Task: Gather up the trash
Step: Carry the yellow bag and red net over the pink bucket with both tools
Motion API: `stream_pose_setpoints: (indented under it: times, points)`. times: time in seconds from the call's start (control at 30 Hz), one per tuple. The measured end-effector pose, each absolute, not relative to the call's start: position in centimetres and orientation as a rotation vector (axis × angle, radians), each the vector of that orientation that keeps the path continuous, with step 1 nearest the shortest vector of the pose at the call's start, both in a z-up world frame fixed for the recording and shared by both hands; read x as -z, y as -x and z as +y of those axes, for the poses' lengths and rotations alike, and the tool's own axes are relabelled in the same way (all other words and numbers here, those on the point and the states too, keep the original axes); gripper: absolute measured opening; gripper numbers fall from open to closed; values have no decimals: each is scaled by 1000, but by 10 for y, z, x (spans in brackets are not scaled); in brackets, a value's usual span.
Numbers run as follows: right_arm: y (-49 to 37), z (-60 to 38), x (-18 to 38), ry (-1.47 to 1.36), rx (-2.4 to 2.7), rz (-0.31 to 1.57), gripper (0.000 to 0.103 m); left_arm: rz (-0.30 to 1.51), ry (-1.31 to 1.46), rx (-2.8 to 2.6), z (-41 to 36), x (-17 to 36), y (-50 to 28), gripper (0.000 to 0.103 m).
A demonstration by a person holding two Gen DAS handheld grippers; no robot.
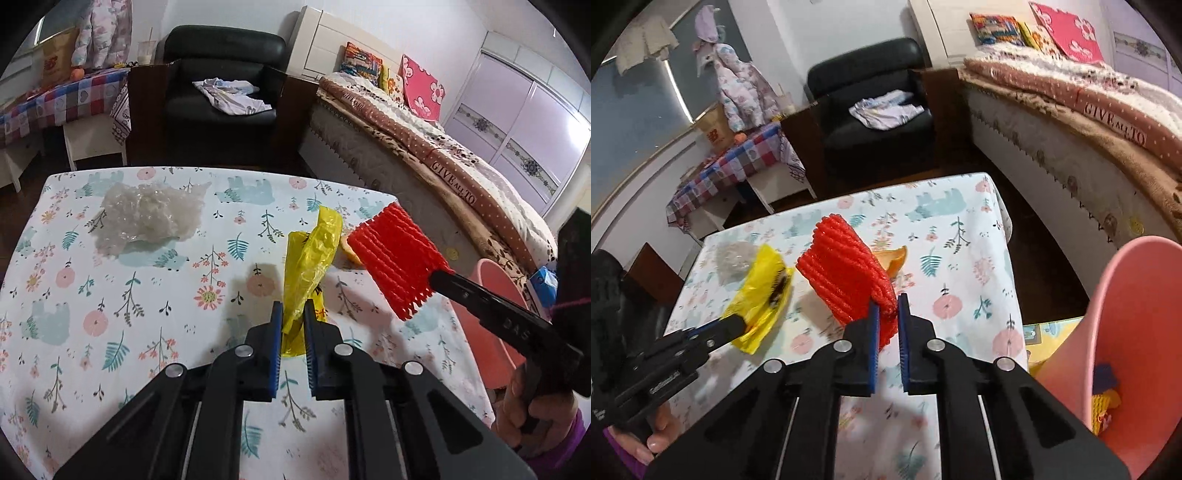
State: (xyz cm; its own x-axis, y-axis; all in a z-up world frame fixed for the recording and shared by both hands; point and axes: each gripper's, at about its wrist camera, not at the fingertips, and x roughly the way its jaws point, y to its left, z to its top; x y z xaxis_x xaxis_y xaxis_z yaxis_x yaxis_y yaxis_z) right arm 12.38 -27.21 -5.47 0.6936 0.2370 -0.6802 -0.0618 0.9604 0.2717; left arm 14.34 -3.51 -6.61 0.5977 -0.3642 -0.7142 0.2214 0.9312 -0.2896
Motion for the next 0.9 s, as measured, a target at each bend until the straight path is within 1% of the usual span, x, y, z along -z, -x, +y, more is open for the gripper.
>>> stream_pose_setpoints:
  times: [0.5,0.9]
  points:
    - [-48,-301,2,-257,-82,618,9,774,174,414,-62,17,-101,10]
    - [-10,-345,-9,-288,45,547,9,725,117,506,-115,-13,-82,10]
